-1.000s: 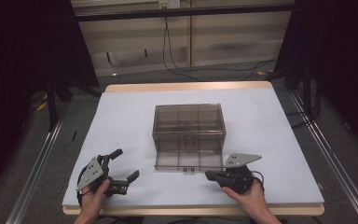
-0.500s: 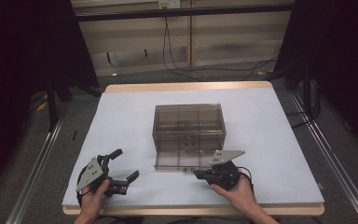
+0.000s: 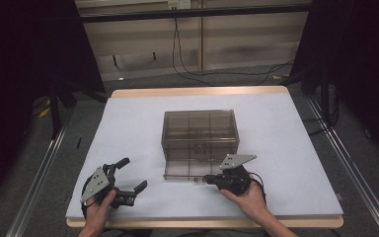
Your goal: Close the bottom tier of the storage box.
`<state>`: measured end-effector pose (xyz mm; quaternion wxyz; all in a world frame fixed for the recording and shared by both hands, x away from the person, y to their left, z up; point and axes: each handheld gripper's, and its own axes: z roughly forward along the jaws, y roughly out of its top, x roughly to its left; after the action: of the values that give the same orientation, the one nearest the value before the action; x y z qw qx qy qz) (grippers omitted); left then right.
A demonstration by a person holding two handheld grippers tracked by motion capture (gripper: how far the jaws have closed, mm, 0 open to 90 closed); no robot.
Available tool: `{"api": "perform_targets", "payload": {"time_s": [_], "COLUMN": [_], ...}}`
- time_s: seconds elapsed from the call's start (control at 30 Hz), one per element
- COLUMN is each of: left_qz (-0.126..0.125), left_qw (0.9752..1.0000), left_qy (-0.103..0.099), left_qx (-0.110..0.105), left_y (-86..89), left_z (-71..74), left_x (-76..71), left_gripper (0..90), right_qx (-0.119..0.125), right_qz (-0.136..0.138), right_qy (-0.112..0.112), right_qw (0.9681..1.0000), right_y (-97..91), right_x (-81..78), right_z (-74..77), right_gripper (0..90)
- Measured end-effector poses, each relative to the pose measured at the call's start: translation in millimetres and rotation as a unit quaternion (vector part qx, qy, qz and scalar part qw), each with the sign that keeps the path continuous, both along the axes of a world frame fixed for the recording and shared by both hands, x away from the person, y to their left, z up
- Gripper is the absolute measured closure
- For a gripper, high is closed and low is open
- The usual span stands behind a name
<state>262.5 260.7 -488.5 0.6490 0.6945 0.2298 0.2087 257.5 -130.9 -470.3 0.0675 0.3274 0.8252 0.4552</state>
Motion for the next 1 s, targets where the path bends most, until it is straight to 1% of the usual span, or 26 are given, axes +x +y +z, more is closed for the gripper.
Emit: {"api": "perform_targets", "payload": {"time_s": [0.1, 0.13, 0.17, 0.23, 0.27, 0.37, 0.43, 0.53, 0.63, 0.7, 0.73, 0.77, 0.83, 0.87, 0.9, 0.93, 0.97, 1.0], "left_qz": [0.0, 0.001, 0.002, 0.002, 0.001, 0.002, 0.001, 0.002, -0.001, 0.001, 0.0, 0.001, -0.001, 0.0, -0.001, 0.0, -0.001, 0.0], "left_qw": [1.0, 1.0, 1.0, 1.0, 1.0, 1.0, 1.0, 1.0, 1.0, 1.0, 1.0, 1.0, 1.0, 1.0, 1.0, 1.0, 1.0, 1.0], "left_qy": [0.0, -0.003, -0.002, -0.001, -0.003, -0.001, -0.003, -0.001, -0.006, -0.003, -0.005, -0.003, -0.007, -0.005, -0.006, -0.003, -0.005, -0.004], "left_qx": [0.0, 0.002, -0.002, -0.002, 0.002, -0.003, 0.001, -0.003, 0.005, -0.002, 0.003, -0.002, 0.005, 0.003, 0.005, 0.0, 0.007, 0.001], "left_y": [0.1, 0.6, 0.4, 0.4, 0.8, 0.3, 0.8, 0.3, 1.5, 0.6, 1.2, 0.5, 1.5, 1.3, 1.6, 0.8, 1.7, 0.9], "left_z": [0.0, 0.1, 0.0, 0.0, 0.1, 0.0, 0.1, 0.0, 0.2, 0.1, 0.2, 0.1, 0.2, 0.2, 0.2, 0.1, 0.3, 0.1], "left_x": [0.0, 0.2, 0.2, 0.2, 0.3, 0.1, 0.3, 0.2, 0.7, 0.5, 0.6, 0.4, 0.8, 0.6, 0.7, 0.6, 0.9, 0.6], "left_gripper": [0.5, 0.5, 0.5, 0.5, 0.5, 0.5, 0.5, 0.5, 0.5, 0.5, 0.5, 0.5, 0.5, 0.5, 0.5, 0.5, 0.5, 0.5], "right_qx": [-0.003, -0.005, -0.006, -0.007, -0.009, -0.015, -0.01, -0.014, -0.011, -0.013, -0.012, -0.013, -0.014, -0.014, -0.017, -0.018, -0.016, -0.015], "right_qz": [-0.002, -0.002, -0.002, -0.002, -0.002, -0.008, -0.007, -0.009, -0.008, -0.009, -0.009, -0.009, -0.01, -0.013, -0.015, -0.017, -0.018, -0.022], "right_qy": [0.003, 0.002, 0.003, 0.005, 0.004, 0.004, 0.007, 0.008, 0.013, 0.012, 0.013, 0.013, 0.012, 0.013, 0.013, 0.012, 0.013, 0.015], "right_qw": [1.0, 1.0, 1.0, 1.0, 1.0, 0.9998, 0.9999, 0.9998, 0.9998, 0.9998, 0.9998, 0.9998, 0.9998, 0.9997, 0.9997, 0.9996, 0.9996, 0.9995], "right_y": [-0.1, 0.0, 0.3, 0.7, 0.7, -0.1, -1.2, -0.5, -0.3, 0.0, 0.0, -0.2, -0.5, -0.6, -1.0, -1.6, -2.9, -3.8], "right_x": [0.8, 1.2, 1.3, 1.7, 2.1, 4.0, 4.4, 3.6, 3.8, 3.4, 3.4, 3.5, 3.6, 3.4, 3.6, 3.8, 4.7, 5.2], "right_z": [-2.2, -2.9, -3.6, -4.3, -4.7, -6.2, -6.5, -7.2, -9.0, -8.9, -8.8, -8.7, -8.1, -7.5, -6.8, -6.2, -6.2, -6.1], "right_gripper": [90.0, 90.0, 90.0, 90.0, 90.0, 90.0, 90.0, 90.0, 90.0, 90.0, 90.0, 90.0, 90.0, 90.0, 90.0, 90.0, 90.0, 90.0]}}
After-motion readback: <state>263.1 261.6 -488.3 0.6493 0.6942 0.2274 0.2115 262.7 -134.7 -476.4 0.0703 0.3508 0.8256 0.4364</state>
